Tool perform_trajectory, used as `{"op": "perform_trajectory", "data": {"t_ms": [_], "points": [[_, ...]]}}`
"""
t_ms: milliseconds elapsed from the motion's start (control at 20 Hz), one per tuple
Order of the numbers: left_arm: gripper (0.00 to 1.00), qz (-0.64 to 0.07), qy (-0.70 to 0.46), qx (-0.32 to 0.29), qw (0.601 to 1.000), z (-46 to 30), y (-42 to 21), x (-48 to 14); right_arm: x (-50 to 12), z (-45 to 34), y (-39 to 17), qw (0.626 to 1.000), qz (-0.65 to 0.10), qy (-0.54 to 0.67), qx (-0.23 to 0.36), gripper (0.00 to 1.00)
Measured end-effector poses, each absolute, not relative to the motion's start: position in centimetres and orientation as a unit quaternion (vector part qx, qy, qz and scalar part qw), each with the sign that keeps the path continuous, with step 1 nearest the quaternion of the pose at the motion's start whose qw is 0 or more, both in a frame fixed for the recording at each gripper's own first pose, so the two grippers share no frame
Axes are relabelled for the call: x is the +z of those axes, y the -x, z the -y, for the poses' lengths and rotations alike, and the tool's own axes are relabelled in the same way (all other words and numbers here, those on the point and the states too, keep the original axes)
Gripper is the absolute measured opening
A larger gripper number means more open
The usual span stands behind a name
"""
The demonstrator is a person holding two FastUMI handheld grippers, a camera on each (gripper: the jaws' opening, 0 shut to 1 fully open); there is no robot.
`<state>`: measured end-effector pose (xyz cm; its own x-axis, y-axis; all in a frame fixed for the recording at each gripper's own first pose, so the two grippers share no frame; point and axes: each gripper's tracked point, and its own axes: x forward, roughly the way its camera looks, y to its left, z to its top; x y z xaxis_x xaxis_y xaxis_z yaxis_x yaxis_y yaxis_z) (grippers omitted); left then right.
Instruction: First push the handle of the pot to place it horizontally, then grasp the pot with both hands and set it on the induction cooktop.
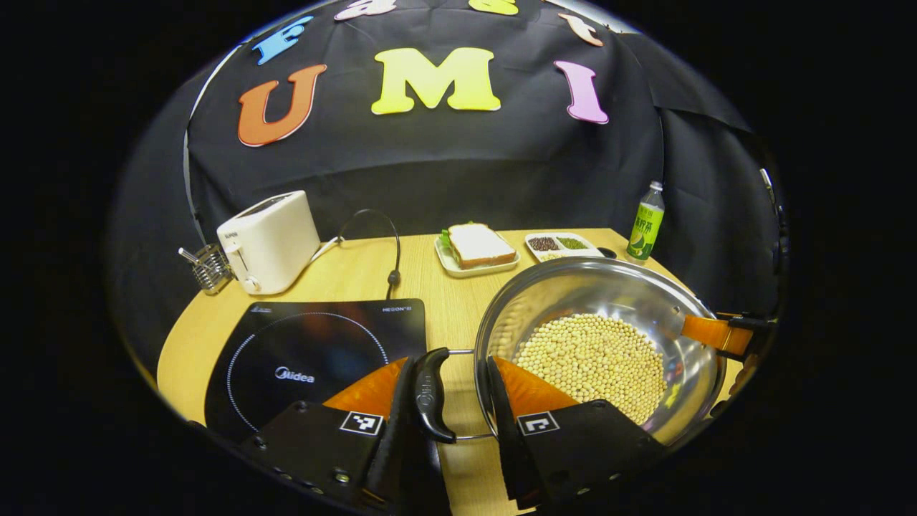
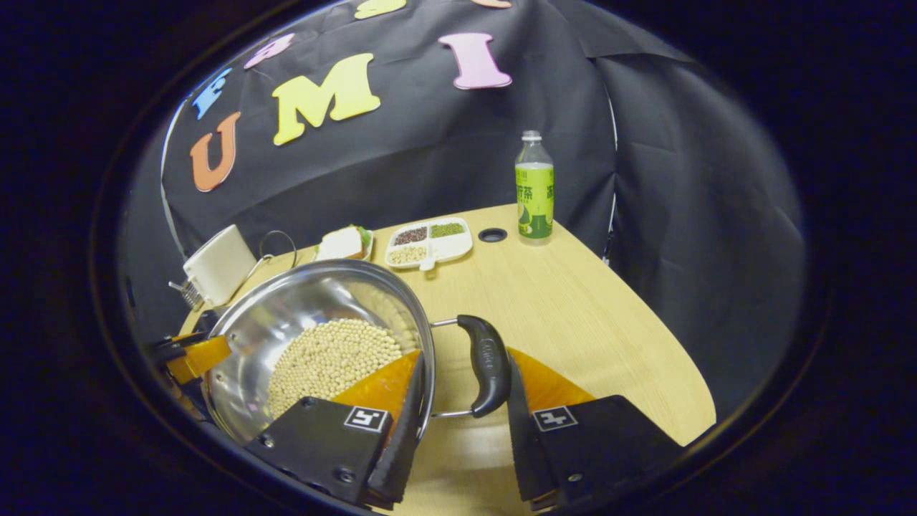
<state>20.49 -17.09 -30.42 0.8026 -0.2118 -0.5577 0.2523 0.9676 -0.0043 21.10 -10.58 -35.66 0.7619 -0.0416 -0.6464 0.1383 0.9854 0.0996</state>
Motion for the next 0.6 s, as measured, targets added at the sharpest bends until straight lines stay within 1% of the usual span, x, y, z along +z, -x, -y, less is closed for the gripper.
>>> {"op": "perform_trajectory", "data": {"t_ms": [250,600], "points": [[0.53,-0.273,-0.025,-0.12,0.954,14.4,-17.8,-26.6,-31.4,8.3,-18.1,0.943,-0.325,-0.059,-0.042,0.58],[0.53,-0.245,-0.006,-0.095,0.965,7.9,-14.9,-22.5,-27.2,2.1,-15.4,0.95,-0.308,-0.043,-0.014,0.6]]}}
